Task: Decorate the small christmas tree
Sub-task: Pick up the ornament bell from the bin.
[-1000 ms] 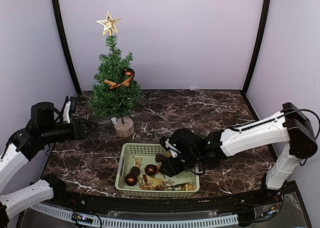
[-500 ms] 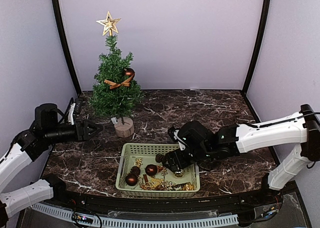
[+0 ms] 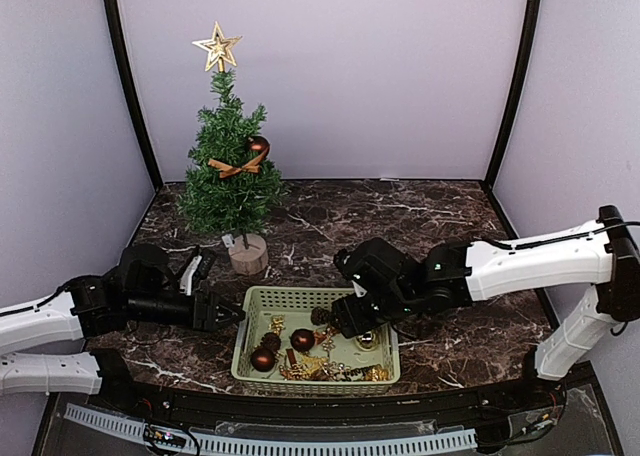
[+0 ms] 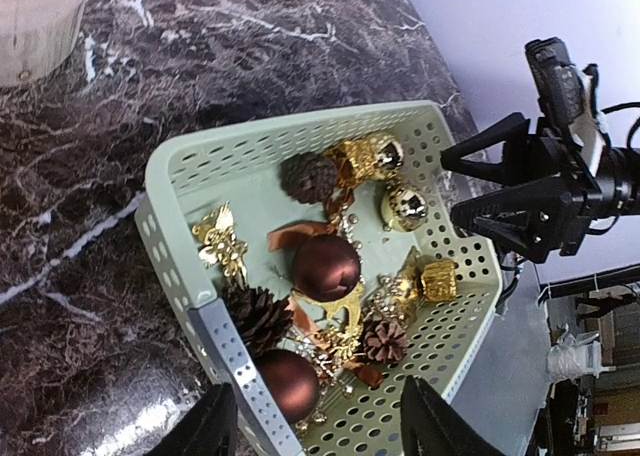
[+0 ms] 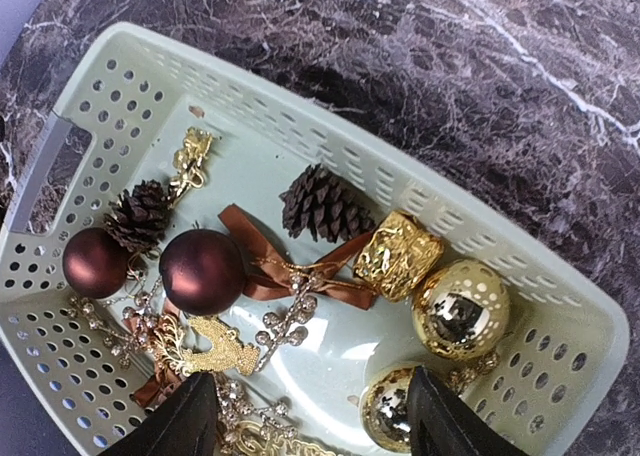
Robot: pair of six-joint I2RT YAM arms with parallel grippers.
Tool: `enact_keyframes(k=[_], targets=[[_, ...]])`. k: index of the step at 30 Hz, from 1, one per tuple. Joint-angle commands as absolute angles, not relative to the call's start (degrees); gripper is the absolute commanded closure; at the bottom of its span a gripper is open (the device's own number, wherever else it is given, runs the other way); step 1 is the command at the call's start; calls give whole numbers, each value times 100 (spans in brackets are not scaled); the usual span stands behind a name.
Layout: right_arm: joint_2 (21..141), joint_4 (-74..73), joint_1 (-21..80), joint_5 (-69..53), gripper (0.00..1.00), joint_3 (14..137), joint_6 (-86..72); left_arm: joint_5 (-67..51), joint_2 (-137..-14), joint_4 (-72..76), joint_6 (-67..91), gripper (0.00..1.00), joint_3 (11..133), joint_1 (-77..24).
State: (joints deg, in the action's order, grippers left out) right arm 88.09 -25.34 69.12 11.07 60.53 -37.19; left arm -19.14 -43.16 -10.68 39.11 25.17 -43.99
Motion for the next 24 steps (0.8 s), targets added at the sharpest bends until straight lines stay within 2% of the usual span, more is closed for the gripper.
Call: enact_keyframes(k=[1, 7, 14, 24], targets=[[9040, -2665, 7069, 1369, 36, 6141, -3963, -1416, -4616, -733, 4446, 42, 2441, -4687], [9171, -3203, 6994, 2154, 36, 6320, -4303, -1441, -4817, -500, 4745, 40, 2292, -4706], [9390, -3100, 6754, 2204, 37, 6351, -4294, -1413, -4946, -315, 4784, 39, 2282, -4711], [10045, -3139, 6669, 2349, 52, 6529, -4020, -1286, -4701, -591, 4822, 39, 2264, -4711]])
